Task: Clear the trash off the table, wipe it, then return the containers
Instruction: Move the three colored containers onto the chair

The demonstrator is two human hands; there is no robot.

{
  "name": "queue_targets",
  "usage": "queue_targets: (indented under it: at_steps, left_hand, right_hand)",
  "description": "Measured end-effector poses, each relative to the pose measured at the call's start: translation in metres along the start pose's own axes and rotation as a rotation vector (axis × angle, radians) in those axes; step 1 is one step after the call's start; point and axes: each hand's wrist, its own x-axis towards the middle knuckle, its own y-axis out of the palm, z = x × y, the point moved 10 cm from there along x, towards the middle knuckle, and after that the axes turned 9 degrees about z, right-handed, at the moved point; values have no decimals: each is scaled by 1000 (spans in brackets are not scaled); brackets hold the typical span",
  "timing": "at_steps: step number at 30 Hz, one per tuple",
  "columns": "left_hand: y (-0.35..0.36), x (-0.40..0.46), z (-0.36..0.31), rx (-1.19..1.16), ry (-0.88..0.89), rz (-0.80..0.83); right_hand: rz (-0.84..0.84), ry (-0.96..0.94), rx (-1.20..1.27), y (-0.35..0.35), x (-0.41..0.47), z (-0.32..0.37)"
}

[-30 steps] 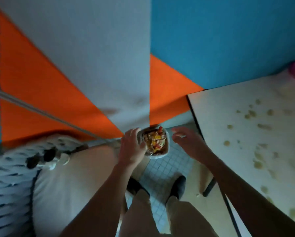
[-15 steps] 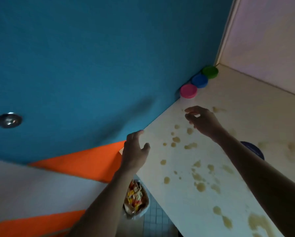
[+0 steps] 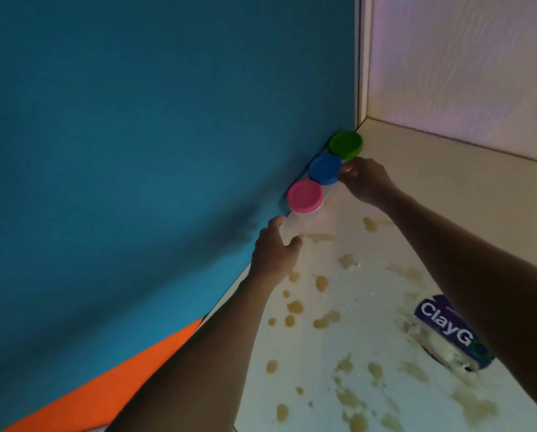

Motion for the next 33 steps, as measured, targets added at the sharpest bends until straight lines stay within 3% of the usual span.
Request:
queue_targets:
  at_steps: [6, 9, 13, 18, 23, 27, 30, 33]
  left_hand:
    - [20, 50, -18, -52, 0, 23]
    - [27, 65, -25, -81, 0, 9]
    - [30, 78, -28, -162, -53, -98]
    - [32, 77, -14, -362, -134, -171]
    - [33, 50, 33, -524, -177, -292]
    - [31, -1, 49, -562, -151, -326]
    - [20, -56, 61, -545, -127, -368]
    - [11, -107, 85, -541, -108, -427]
  right_hand:
    - [-152, 3, 10, -20, 47, -18]
    - [-148, 3, 21, -22, 64, -22]
    - [-76, 25, 165, -15, 87, -28]
    - [-245, 74, 355, -26, 81, -43]
    - [-279, 89, 559, -21, 38, -59]
    - [-142, 125, 664, -5, -12, -66]
    - [5, 82, 629, 19, -64, -51]
    - [44, 58, 561, 38, -116, -38]
